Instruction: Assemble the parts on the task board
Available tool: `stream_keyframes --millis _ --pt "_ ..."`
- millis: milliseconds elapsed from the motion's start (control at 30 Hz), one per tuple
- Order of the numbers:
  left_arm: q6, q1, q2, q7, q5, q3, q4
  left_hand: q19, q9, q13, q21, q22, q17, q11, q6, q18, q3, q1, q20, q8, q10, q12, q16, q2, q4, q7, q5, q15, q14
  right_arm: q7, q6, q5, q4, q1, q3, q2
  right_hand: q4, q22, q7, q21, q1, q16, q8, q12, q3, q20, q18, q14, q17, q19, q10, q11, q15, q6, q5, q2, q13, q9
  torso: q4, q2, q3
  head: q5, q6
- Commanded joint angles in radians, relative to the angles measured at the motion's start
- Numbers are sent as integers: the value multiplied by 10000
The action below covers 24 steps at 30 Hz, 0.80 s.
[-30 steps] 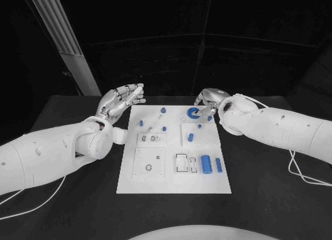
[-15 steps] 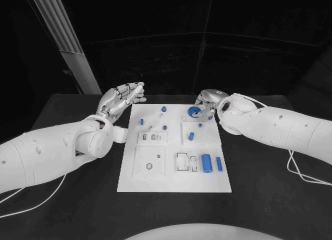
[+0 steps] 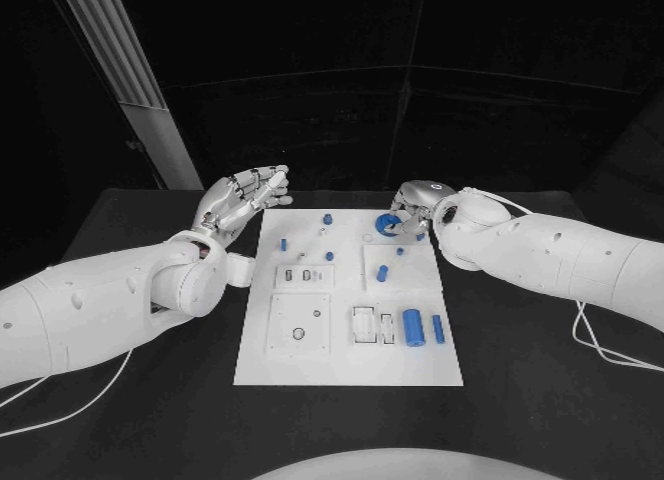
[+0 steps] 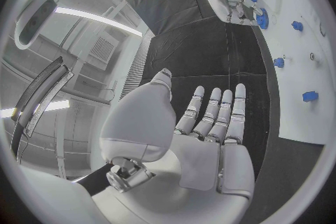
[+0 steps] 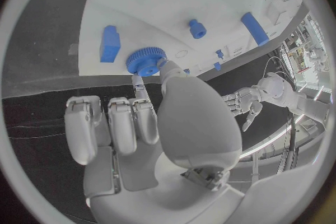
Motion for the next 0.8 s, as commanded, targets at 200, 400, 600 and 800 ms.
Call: stream_keyframes --millis 200,400,600,800 --pt "103 15 8 2430 -24 8 14 -70 -13 0 -2 -11 11 17 -51 11 17 -14 -1 34 -64 -16 -35 113 -10 1314 69 1 -50 -168 212 -133 4 15 -2 28 -130 2633 -128 32 41 24 121 25 186 -119 -73 1040 2633 1019 1043 -216 -177 400 -57 272 2631 50 -5 0 -3 10 -38" --pt "104 15 15 2429 -24 8 12 -70 -13 0 -2 -11 11 17 -51 11 17 -14 -1 34 -64 -16 -35 113 -10 1314 69 1 -50 -208 204 -133 29 14 -1 40 -341 2633 -171 32 196 24 129 25 326 -182 -73 1040 2633 1019 1043 -265 -234 592 -35 391 2631 60 4 -3 0 6 -42" --pt "102 15 9 2428 -24 8 18 -71 -13 1 0 -14 12 18 -70 10 2 -4 -1 67 -67 -12 -31 127 -11 1314 78 3 -59 -35 -394 -122 120 13 -1 5 -661 2633 -232 32 453 24 142 25 534 -243 -73 1040 2633 1019 1043 -326 -294 849 -27 533 2631 80 7 -1 2 26 -18" --pt "104 15 -7 2426 -24 8 23 -71 -13 1 0 -14 12 18 -70 10 2 -4 -1 67 -67 -12 -31 127 -11 1314 78 3 -59 473 -1658 382 359 13 1 -171 -792 2633 -244 32 534 24 153 25 598 -266 -73 1040 2633 1019 1043 -344 -317 976 -21 556 2631 96 -10 -4 2 85 33"
